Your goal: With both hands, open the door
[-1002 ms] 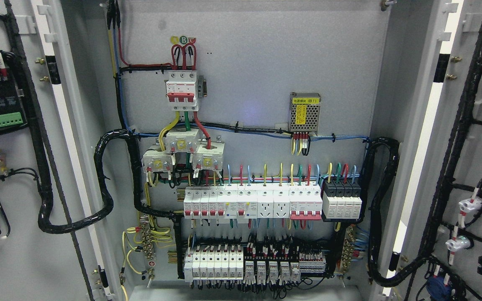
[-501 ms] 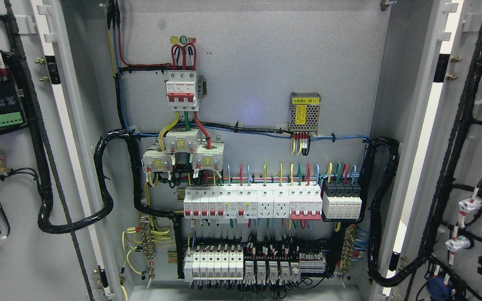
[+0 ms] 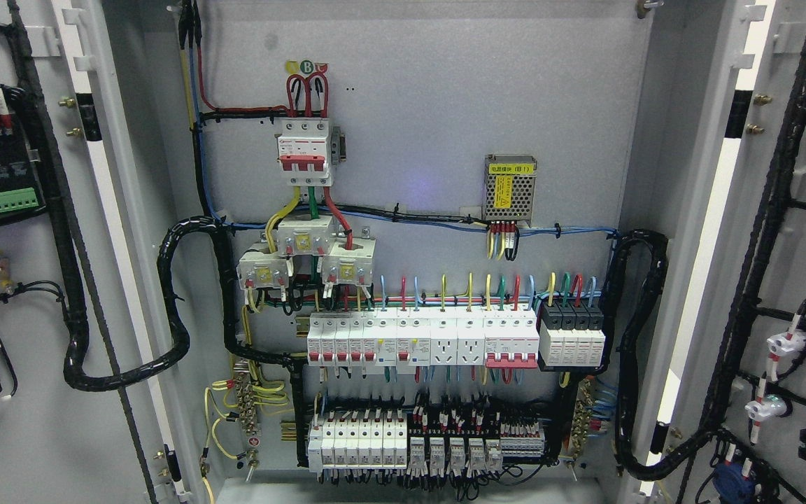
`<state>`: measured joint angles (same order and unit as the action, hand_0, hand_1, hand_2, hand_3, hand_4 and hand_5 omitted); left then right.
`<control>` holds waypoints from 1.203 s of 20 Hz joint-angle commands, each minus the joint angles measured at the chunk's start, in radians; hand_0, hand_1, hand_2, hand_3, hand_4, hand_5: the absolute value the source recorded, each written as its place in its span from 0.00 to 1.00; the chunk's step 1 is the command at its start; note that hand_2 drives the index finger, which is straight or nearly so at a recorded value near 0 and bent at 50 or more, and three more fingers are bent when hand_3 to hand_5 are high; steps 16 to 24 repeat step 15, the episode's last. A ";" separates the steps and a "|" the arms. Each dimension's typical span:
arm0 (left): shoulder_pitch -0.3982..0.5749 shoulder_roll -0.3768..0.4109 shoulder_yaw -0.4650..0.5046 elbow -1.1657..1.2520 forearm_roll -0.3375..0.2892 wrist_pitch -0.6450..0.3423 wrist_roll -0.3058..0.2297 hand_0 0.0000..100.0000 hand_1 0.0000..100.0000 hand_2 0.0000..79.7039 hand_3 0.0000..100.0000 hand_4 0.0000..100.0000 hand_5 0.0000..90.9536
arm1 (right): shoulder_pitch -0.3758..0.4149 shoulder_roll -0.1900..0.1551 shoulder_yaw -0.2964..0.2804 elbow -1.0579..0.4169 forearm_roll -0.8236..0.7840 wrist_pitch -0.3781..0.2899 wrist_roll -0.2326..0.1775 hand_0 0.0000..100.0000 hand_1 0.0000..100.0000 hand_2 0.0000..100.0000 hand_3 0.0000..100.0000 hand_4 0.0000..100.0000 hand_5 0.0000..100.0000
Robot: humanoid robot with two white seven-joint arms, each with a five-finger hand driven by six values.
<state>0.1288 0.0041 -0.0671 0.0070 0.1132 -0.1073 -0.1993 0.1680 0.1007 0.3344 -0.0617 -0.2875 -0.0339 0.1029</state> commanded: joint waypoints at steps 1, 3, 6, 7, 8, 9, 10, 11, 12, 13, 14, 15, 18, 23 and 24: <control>-0.032 -0.038 0.001 0.030 0.000 -0.002 -0.009 0.12 0.39 0.00 0.00 0.00 0.00 | -0.002 0.013 -0.006 0.008 0.001 -0.001 0.006 0.12 0.39 0.00 0.00 0.00 0.00; -0.041 -0.039 0.004 -0.002 0.002 -0.002 -0.017 0.12 0.39 0.00 0.00 0.00 0.00 | -0.002 0.011 -0.009 0.006 0.001 -0.001 0.006 0.12 0.39 0.00 0.00 0.00 0.00; -0.049 -0.038 0.004 -0.012 0.002 -0.002 -0.018 0.12 0.39 0.00 0.00 0.00 0.00 | -0.002 0.011 -0.011 0.006 0.001 -0.001 0.008 0.12 0.39 0.00 0.00 0.00 0.00; -0.049 -0.038 0.004 -0.012 0.002 0.000 -0.018 0.12 0.39 0.00 0.00 0.00 0.00 | -0.002 0.011 -0.011 0.006 0.001 -0.003 0.009 0.12 0.39 0.00 0.00 0.00 0.00; -0.051 -0.038 0.004 -0.012 0.002 -0.002 -0.018 0.12 0.39 0.00 0.00 0.00 0.00 | -0.002 0.011 -0.011 0.006 0.001 -0.004 0.009 0.12 0.39 0.00 0.00 0.00 0.00; -0.051 -0.039 0.004 -0.012 0.002 0.000 -0.018 0.12 0.39 0.00 0.00 0.00 0.00 | -0.002 0.013 -0.012 0.006 0.001 -0.004 0.009 0.12 0.39 0.00 0.00 0.00 0.00; -0.051 -0.039 0.006 -0.012 0.002 0.000 -0.018 0.12 0.39 0.00 0.00 0.00 0.00 | -0.002 0.013 -0.018 0.006 0.001 -0.004 0.009 0.12 0.39 0.00 0.00 0.00 0.00; -0.049 -0.039 0.007 -0.012 0.002 0.000 -0.018 0.12 0.39 0.00 0.00 0.00 0.00 | -0.002 0.011 -0.018 0.006 0.001 -0.004 0.009 0.12 0.39 0.00 0.00 0.00 0.00; -0.049 -0.039 0.007 -0.012 0.002 0.000 -0.018 0.12 0.39 0.00 0.00 0.00 0.00 | -0.002 0.011 -0.020 0.006 0.001 -0.004 0.009 0.12 0.39 0.00 0.00 0.00 0.00; -0.049 -0.039 0.006 -0.012 0.002 -0.002 -0.018 0.12 0.39 0.00 0.00 0.00 0.00 | -0.002 0.011 -0.018 0.006 0.001 -0.004 0.011 0.12 0.39 0.00 0.00 0.00 0.00; -0.049 -0.039 0.006 -0.012 0.002 0.000 -0.018 0.12 0.39 0.00 0.00 0.00 0.00 | -0.002 0.011 -0.018 0.006 0.001 -0.004 0.011 0.12 0.39 0.00 0.00 0.00 0.00; -0.049 -0.039 0.006 -0.012 0.002 0.000 -0.018 0.12 0.39 0.00 0.00 0.00 0.00 | -0.002 0.013 -0.020 0.006 0.001 -0.004 0.012 0.12 0.39 0.00 0.00 0.00 0.00; -0.049 -0.039 0.006 -0.012 0.002 0.000 -0.018 0.12 0.39 0.00 0.00 0.00 0.00 | -0.002 0.013 -0.020 0.006 0.001 -0.004 0.012 0.12 0.39 0.00 0.00 0.00 0.00; -0.049 -0.039 0.006 -0.012 0.002 0.000 -0.018 0.12 0.39 0.00 0.00 0.00 0.00 | -0.002 0.013 -0.020 0.006 0.001 -0.004 0.012 0.12 0.39 0.00 0.00 0.00 0.00; -0.049 -0.039 0.006 -0.012 0.002 0.000 -0.018 0.12 0.39 0.00 0.00 0.00 0.00 | -0.002 0.013 -0.020 0.006 0.001 -0.004 0.012 0.12 0.39 0.00 0.00 0.00 0.00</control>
